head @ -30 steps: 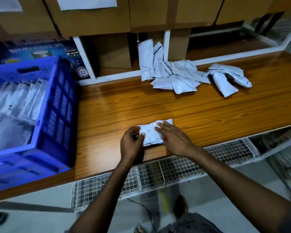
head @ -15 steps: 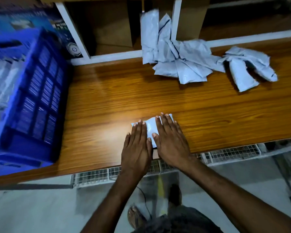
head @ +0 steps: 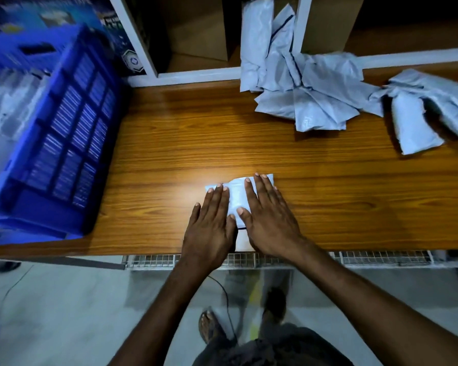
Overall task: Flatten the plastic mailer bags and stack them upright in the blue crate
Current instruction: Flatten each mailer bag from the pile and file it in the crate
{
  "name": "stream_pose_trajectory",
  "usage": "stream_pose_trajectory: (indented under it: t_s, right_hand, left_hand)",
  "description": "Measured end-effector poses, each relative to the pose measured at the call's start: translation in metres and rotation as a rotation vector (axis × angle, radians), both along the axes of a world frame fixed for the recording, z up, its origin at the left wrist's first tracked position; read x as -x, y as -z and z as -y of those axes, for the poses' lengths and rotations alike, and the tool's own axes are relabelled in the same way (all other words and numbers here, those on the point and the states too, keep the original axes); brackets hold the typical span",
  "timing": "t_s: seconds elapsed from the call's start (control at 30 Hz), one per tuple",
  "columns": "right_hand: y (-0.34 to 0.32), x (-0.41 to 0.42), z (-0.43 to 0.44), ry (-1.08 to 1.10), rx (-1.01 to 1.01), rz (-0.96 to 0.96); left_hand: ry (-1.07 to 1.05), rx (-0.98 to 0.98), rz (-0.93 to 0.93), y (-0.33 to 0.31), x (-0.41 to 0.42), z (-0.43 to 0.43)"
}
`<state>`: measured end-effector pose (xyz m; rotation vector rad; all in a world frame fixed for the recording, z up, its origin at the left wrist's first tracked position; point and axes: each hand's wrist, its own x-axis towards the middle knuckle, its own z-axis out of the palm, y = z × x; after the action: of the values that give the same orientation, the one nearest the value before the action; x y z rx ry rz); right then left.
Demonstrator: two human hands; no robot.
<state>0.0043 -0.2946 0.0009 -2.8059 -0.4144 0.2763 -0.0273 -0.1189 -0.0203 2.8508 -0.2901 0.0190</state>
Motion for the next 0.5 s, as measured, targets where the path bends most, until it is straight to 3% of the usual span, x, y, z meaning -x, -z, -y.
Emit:
stream_pose_trajectory:
  t_s: [0.1, 0.23, 0.37, 0.5]
  right_hand:
    - [-0.015, -0.004, 0.018, -0.080, -0.025, -0.070]
    - [-0.020, 0.023, 0.036, -0.225, 0.054, -0.019]
    - [-0.018, 0.063, 0.034, -0.200, 0.094, 0.015]
    - [-0.023, 0.096, 0.032, -0.181, 0.020, 0.131]
  left_hand:
    - [0.048, 0.094, -0.117, -0.010, 0.000, -0.009]
    - [0.172, 0.009, -0.073, -0.015, 0.023, -0.020]
    - [0.268, -0.028, -0.059, -0.014, 0.042, -0.038]
    - [0.305, 0.038, 0.084, -0.017, 0.060, -0.049]
